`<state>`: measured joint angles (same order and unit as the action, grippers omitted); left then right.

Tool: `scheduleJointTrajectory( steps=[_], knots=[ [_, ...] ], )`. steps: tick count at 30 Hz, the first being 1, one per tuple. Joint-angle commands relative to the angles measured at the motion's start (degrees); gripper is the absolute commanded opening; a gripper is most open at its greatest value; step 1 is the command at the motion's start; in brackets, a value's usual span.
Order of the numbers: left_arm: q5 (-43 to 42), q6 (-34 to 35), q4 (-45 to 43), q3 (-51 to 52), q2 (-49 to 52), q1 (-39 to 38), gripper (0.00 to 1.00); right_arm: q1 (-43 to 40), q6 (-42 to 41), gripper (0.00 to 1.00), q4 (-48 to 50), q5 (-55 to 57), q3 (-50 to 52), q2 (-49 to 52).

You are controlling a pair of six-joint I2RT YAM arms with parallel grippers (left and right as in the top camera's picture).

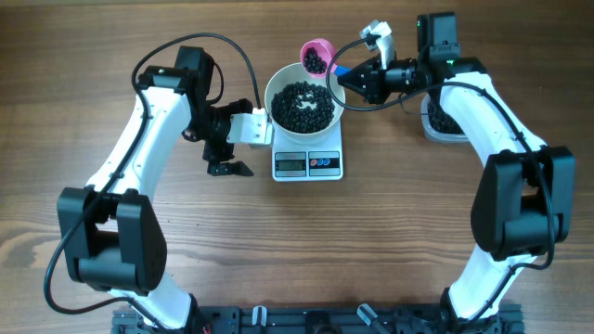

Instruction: Scoop item into bowl and weigh 150g on scale

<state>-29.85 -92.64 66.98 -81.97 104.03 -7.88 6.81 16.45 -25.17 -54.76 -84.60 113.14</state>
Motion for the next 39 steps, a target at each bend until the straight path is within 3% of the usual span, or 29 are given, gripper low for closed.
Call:
scheduleJointTrajectory(
  steps=[1, 19, 31, 39],
  knots=[
    [-0.1, 0.1, 0.0, 0.4, 0.0, -0.2, 1.00, 0.4, 1.4, 0.04, 0.2, 1.6, 0.0, 0.3],
    [-0.1, 0.1, 0.0, 0.4, 0.0, -0.2, 1.00, 2.3, -1.3, 0.04, -0.2, 8.2, 0.0, 0.3],
    [-0.1, 0.1, 0.0, 0.4, 0.0, -0.2, 1.00, 5.8, 9.2, 0.04, -2.4, 24.7, 0.0, 0.3],
    [-0.1, 0.1, 0.0, 0.4, 0.0, -0.2, 1.00, 6.2, 10.4, 0.04, -2.6, 24.9, 0.0, 0.3]
  ],
)
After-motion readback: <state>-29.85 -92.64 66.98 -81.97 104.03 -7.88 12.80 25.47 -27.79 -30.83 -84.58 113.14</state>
